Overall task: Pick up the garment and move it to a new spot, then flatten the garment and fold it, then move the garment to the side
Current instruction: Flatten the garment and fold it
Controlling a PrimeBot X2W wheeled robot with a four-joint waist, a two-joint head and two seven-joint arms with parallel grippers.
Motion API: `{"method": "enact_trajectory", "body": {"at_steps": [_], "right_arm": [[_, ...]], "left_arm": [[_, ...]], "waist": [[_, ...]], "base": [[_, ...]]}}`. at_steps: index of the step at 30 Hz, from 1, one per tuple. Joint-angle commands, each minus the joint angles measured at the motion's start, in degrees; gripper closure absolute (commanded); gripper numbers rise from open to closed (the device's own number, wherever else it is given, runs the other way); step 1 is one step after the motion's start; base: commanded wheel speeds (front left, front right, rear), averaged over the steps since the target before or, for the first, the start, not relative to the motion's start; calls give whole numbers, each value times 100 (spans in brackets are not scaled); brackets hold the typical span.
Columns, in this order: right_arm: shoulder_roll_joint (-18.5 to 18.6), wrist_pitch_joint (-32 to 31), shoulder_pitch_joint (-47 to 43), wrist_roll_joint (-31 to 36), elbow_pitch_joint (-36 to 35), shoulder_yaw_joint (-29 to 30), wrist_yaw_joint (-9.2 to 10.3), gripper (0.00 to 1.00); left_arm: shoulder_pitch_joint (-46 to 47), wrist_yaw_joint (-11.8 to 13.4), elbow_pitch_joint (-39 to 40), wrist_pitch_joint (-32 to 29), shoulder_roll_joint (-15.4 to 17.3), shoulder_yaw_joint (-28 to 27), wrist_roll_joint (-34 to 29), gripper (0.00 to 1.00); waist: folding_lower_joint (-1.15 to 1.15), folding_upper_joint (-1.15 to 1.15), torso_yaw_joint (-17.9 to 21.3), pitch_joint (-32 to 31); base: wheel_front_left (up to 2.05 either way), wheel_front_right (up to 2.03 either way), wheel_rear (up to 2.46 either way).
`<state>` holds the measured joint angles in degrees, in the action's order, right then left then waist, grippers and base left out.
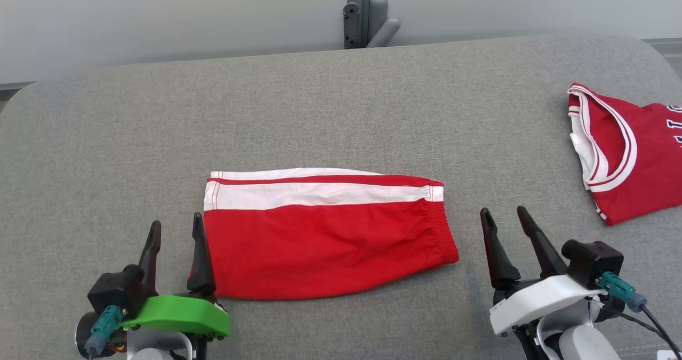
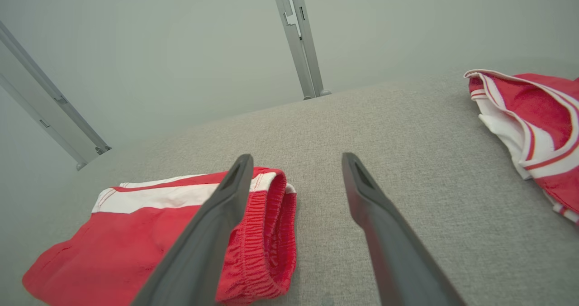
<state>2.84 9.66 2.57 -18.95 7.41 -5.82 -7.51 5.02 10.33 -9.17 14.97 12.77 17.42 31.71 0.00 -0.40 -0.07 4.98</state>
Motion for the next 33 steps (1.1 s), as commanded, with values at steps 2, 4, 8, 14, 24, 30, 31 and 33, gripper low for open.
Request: {"method": "enact_trajectory", "body": {"at_steps": [2,4,8,14,24,30,31,33], "right_arm": [[12,-36,10,59,279,-121,5,0],[13,-43,100,32,586,-242,5,0],[16,6,267,-143,1274,-405,5,0],[14,153,584,-539,2138,-431,5,0],[15,261,1085,-2080,3355,-889,5,0],[12,360,1414,-2818,3758,-1283,5,79],[12,397,1471,-2910,3790,-1326,5,87],[18,432,1576,-3160,3802,-1392,5,100]], "left_arm": [[-200,-42,102,23,-81,-82,-105,0],[-294,-66,141,23,-146,-170,-169,0],[-406,-133,151,23,-265,-306,-252,0],[-497,-223,112,19,-374,-431,-397,0],[-576,-366,41,19,-531,-605,-619,0],[-593,-429,-6,19,-588,-689,-740,0],[-589,-436,-12,19,-592,-695,-764,0],[-587,-457,-23,19,-604,-710,-812,0]], "waist": [[0,40,-101,-57],[0,40,-182,-76],[0,40,-374,-105],[0,40,-595,-113],[0,40,-776,-98],[0,40,-733,-94],[0,40,-725,-95],[0,40,-703,-97]], "base": [[0,0,0],[0,0,0],[0,0,0],[0,0,0],[0,0,0],[0,0,0],[0,0,0],[0,0,0]]}}
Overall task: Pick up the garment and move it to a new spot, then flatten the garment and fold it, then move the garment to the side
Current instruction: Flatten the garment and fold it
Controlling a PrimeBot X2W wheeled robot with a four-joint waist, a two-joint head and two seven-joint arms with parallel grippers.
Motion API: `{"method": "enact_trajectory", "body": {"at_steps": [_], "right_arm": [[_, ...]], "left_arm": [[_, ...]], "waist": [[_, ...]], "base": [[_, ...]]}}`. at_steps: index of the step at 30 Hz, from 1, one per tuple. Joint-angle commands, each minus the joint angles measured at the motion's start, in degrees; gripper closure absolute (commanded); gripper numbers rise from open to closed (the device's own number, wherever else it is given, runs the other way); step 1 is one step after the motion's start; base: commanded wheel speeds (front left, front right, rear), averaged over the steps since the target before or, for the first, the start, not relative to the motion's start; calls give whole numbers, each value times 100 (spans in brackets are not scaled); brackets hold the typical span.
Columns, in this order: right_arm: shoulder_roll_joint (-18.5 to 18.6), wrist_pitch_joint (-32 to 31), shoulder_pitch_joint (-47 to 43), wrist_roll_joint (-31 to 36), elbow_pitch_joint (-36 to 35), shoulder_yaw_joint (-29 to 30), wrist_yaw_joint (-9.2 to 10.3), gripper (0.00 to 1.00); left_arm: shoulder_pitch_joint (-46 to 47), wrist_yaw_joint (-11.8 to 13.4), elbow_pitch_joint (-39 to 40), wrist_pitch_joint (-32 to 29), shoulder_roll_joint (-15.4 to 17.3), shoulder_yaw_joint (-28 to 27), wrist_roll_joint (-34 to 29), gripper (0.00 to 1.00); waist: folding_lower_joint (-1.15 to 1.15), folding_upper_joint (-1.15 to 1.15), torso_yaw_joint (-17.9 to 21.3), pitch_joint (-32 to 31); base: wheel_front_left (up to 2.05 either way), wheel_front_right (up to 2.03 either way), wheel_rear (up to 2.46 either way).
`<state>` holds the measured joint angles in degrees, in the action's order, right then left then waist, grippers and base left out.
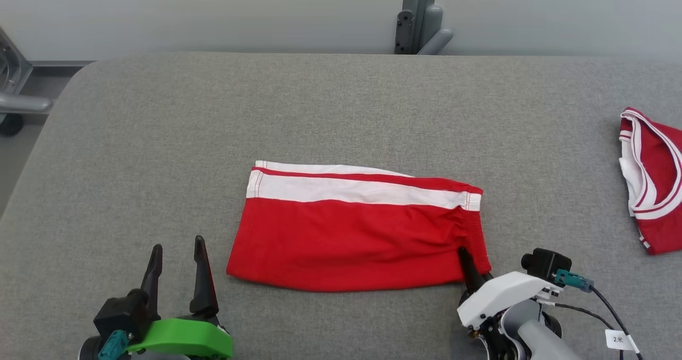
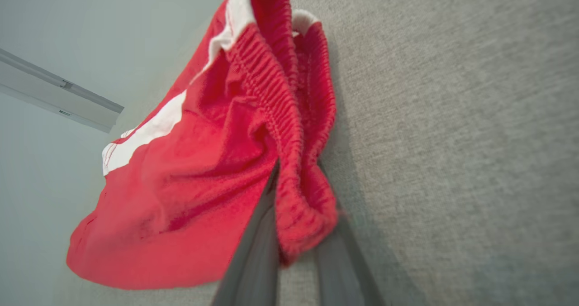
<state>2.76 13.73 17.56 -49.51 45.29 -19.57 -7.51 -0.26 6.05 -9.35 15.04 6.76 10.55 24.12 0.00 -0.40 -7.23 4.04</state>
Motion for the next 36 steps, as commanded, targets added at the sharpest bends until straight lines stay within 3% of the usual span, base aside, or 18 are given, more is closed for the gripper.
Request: {"method": "enact_trajectory", "body": {"at_steps": [1,8,19,29,36], "right_arm": [[26,41,118,-218,0,-51,5,100],[140,-79,342,-509,-153,10,5,100],[1091,-717,441,-222,-299,726,6,100],[948,-1208,371,171,-639,961,5,100],[691,-1686,50,409,-1777,970,4,100]], "left_arm": [[-51,-40,-24,13,-11,-31,-76,0],[-17,-102,-62,13,-76,-82,-158,0],[210,-242,-89,13,-205,-59,-220,0],[265,-315,-146,13,-276,-102,-215,0],[237,-339,-127,13,-308,-113,-172,0]], "waist": [[0,40,29,-3],[0,40,218,17],[0,40,490,130],[0,40,528,138],[0,40,480,51]], "base": [[0,0,0],[0,0,0],[0,0,0],[0,0,0],[0,0,0]]}}
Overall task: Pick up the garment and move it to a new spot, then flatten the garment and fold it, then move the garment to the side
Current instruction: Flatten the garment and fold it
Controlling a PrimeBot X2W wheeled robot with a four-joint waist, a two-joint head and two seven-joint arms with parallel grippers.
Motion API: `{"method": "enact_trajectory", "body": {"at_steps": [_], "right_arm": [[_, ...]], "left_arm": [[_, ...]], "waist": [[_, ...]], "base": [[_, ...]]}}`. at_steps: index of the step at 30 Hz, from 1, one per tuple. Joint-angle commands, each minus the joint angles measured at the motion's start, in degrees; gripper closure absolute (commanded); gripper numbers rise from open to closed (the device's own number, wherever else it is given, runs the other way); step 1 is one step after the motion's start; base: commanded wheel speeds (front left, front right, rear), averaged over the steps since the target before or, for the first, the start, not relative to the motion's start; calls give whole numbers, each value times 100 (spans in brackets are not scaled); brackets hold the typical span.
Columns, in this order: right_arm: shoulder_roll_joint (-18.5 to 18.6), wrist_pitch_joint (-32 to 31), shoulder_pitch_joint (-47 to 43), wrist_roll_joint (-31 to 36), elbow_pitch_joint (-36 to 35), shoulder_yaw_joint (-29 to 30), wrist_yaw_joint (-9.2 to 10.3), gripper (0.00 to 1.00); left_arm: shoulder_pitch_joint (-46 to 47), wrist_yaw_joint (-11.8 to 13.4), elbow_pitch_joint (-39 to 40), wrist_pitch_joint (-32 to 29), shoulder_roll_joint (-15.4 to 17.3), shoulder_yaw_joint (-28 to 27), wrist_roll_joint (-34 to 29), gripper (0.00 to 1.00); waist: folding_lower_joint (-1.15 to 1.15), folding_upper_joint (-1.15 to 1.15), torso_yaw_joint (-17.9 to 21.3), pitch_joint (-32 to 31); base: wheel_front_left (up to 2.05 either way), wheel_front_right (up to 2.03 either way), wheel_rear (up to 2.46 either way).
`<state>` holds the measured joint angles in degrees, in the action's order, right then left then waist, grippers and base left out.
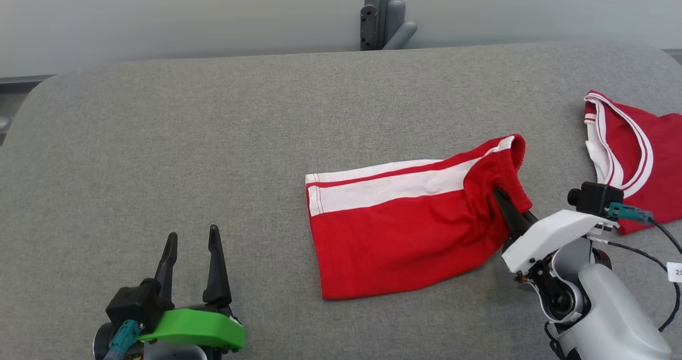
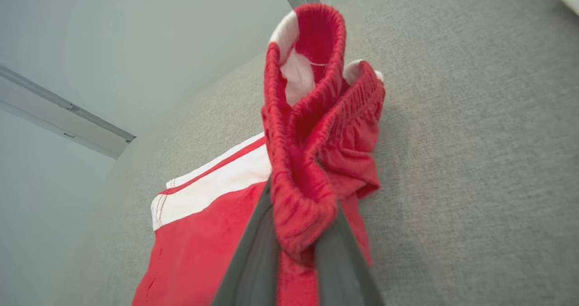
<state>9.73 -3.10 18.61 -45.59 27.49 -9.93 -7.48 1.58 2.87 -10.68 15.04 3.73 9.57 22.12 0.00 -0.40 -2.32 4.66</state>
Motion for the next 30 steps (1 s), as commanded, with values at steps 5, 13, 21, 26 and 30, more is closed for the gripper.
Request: {"method": "enact_trajectory", "body": {"at_steps": [5,13,21,26,30], "right_arm": [[-272,-318,-339,340,-964,48,0,100],[-631,-745,-486,1003,-1583,-270,0,100],[-676,-482,-116,1044,-914,-1052,0,100],[-678,-227,232,1154,-172,-1487,0,100],[-677,-61,452,1283,243,-1756,0,100]], "left_arm": [[-3,-17,59,13,-14,8,64,0],[76,-60,54,13,-27,7,157,0],[157,-62,45,13,-40,53,165,0],[170,-40,61,13,-53,121,185,0],[210,-72,18,13,-59,123,219,0]], "waist": [[0,40,-86,-47],[0,40,-247,-53],[0,40,-461,-42],[0,40,-594,-23],[0,40,-662,-4]], "base": [[0,0,0],[0,0,0],[0,0,0],[0,0,0],[0,0,0]]}}
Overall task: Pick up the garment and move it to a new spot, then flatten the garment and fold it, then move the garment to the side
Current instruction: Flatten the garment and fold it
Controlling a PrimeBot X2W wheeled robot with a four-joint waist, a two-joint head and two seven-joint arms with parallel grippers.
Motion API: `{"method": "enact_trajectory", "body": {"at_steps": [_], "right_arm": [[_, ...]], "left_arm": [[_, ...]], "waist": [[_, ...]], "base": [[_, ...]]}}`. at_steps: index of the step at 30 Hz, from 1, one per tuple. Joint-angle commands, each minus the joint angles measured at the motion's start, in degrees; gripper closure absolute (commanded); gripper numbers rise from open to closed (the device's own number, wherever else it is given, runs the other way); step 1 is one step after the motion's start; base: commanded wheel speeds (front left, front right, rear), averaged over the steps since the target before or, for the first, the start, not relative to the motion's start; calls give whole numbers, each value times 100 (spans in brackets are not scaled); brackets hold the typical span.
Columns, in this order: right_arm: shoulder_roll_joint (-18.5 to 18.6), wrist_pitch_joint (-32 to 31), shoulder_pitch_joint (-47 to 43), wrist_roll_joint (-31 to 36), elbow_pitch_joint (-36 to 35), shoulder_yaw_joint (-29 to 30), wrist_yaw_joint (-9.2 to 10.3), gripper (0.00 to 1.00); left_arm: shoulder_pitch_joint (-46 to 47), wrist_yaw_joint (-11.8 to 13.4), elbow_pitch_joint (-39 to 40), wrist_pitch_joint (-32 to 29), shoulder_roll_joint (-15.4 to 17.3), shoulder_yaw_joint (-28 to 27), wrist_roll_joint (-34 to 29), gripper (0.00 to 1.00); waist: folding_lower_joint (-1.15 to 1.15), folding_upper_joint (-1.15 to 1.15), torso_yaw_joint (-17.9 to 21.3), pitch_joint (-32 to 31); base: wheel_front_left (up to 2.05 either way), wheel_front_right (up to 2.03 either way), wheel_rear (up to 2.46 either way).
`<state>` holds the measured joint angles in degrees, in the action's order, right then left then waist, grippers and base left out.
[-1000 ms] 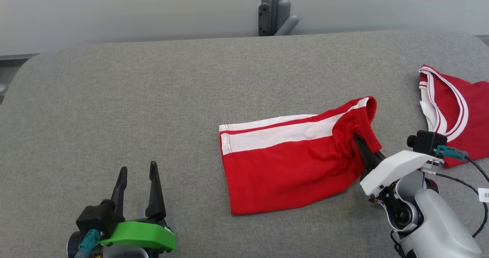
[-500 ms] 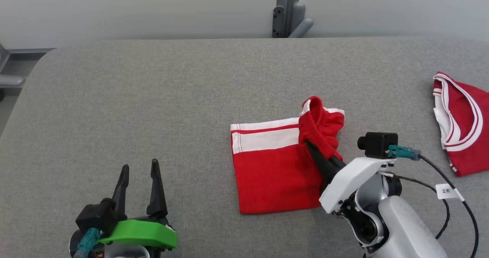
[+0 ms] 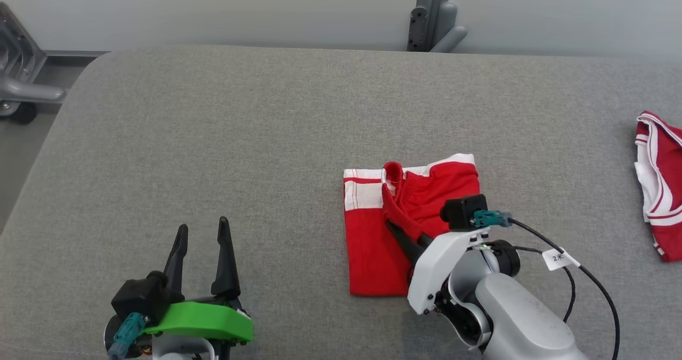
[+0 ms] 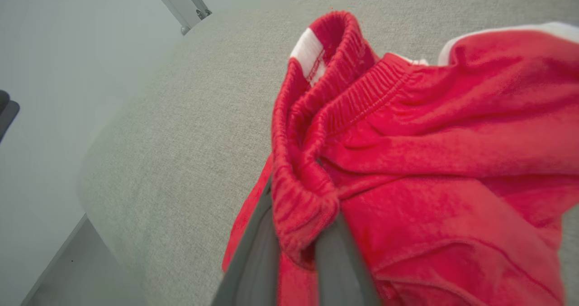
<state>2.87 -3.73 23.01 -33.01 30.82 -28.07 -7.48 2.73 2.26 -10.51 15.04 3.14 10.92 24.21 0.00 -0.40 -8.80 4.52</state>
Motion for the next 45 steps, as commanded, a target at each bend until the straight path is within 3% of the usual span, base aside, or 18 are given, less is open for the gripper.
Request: {"method": "enact_trajectory", "body": {"at_steps": [1,7,8,10,11,26,34,45], "right_arm": [[8,46,64,48,36,-29,0,100],[6,365,383,427,639,-558,0,100],[5,402,407,454,707,-632,0,96],[4,475,460,492,763,-778,0,46],[4,513,478,499,765,-858,0,0],[10,945,466,650,711,-1416,0,0],[8,1517,412,1111,618,-853,0,0],[8,1828,-44,1579,146,417,0,0]], "left_arm": [[100,-16,-11,13,-2,-11,15,0],[93,-1,-23,13,-11,11,27,0],[97,-4,-28,13,-12,14,28,0],[94,6,-23,13,-15,29,27,0],[91,6,-23,13,-15,29,32,0],[-7,-10,-49,13,-22,-27,2,0],[-127,-2,31,13,-23,-73,-86,0],[-231,3,137,13,-20,-109,-220,0]], "waist": [[0,40,-36,14],[0,40,-122,28],[0,40,-133,29],[0,40,-151,28],[0,40,-156,31],[0,40,-96,-39],[0,40,113,-156],[0,40,511,-306]], "base": [[0,0,0],[0,0,0],[0,0,0],[0,0,0],[0,0,0],[0,0,0],[0,0,0],[0,0,0]]}}
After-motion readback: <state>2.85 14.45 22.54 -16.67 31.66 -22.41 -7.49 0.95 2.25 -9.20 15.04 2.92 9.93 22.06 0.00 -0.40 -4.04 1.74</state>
